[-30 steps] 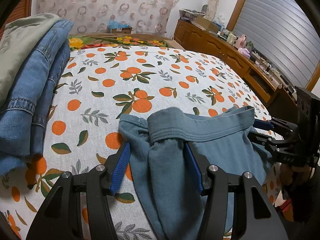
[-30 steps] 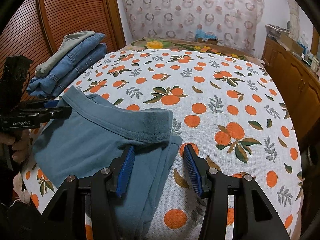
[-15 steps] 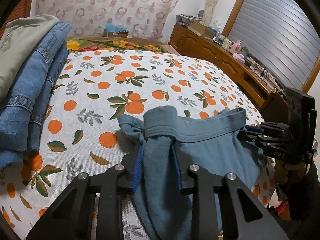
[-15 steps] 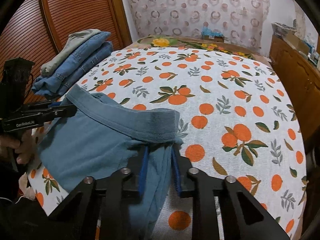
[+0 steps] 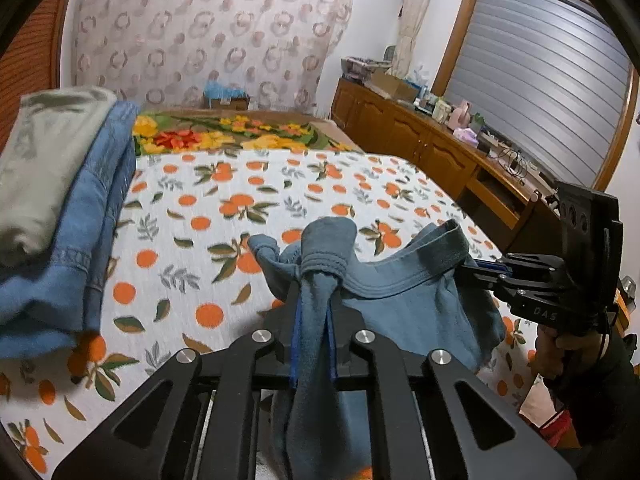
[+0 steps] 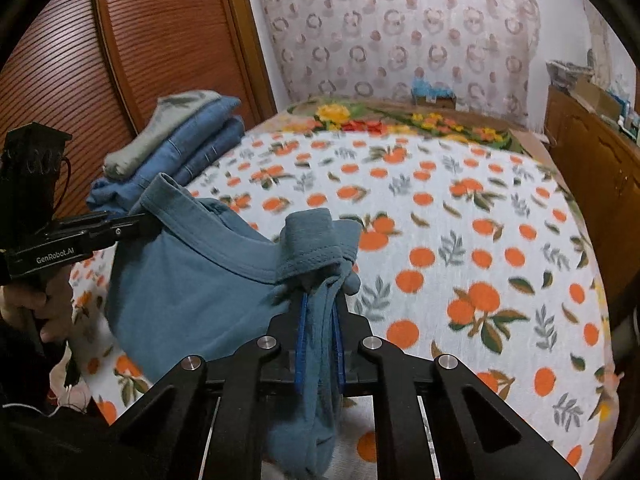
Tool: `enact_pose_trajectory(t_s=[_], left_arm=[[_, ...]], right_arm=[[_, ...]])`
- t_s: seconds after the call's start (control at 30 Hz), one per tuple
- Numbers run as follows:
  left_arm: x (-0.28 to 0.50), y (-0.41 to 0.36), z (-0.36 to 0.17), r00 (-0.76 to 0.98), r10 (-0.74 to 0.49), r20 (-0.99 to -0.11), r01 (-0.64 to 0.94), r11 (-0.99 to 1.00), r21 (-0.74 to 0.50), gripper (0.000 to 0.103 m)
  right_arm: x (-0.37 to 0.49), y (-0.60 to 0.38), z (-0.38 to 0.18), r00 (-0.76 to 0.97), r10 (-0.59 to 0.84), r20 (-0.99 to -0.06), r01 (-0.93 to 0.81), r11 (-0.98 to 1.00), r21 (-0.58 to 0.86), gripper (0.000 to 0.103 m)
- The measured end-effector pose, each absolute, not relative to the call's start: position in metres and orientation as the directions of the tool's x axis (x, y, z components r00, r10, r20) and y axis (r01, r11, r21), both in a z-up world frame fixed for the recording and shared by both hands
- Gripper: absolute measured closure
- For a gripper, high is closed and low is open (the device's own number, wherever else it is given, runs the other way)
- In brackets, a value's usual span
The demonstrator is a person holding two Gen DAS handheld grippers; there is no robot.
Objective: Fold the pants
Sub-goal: 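Lift the folded teal shorts with both tools and carry them toward the jeans stack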
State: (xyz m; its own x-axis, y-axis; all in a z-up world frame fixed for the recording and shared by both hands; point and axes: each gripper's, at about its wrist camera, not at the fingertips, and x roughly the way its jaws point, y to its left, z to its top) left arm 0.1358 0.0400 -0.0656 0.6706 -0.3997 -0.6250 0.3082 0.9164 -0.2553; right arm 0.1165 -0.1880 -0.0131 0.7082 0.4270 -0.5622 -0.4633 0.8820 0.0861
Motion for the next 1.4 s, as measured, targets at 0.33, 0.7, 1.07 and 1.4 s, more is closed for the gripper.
enact_pose_trajectory(t_s=[0.33, 0.7, 1.07, 1.4], left_arm=[[0.135, 0.053, -0.031, 0.742, -0.364, -0.563, 0.280, 0.931, -0.234, 0.094], [0.142, 0.082, 0.014, 0.821, -0.274, -0.500, 0.213, 0.961, -0.177, 0.094], [0.147, 0.118, 0.029, 0.849, -0.182, -0.496, 0.125, 0.981, -0.146, 0.094], [0.154, 0.148, 0.041, 0.873, -0.110, -0.476, 0.053, 0.990, -0.132, 0.094]], right_arm=[[0.112, -0.177, 0.017, 0.742, 0.443, -0.503, -0.505, 0.863, 0.015, 0.093], [0.135, -0.149, 0.064, 0.750, 0.492, -0.442, -0.577, 0.813, -0.074, 0.093], [0.180, -0.124, 0.082, 0.726, 0.539, -0.428, -0.631, 0.769, -0.102, 0.093], [0.222, -0.094, 0.096, 0.700, 0.586, -0.408, -0.682, 0.717, -0.141, 0.093]])
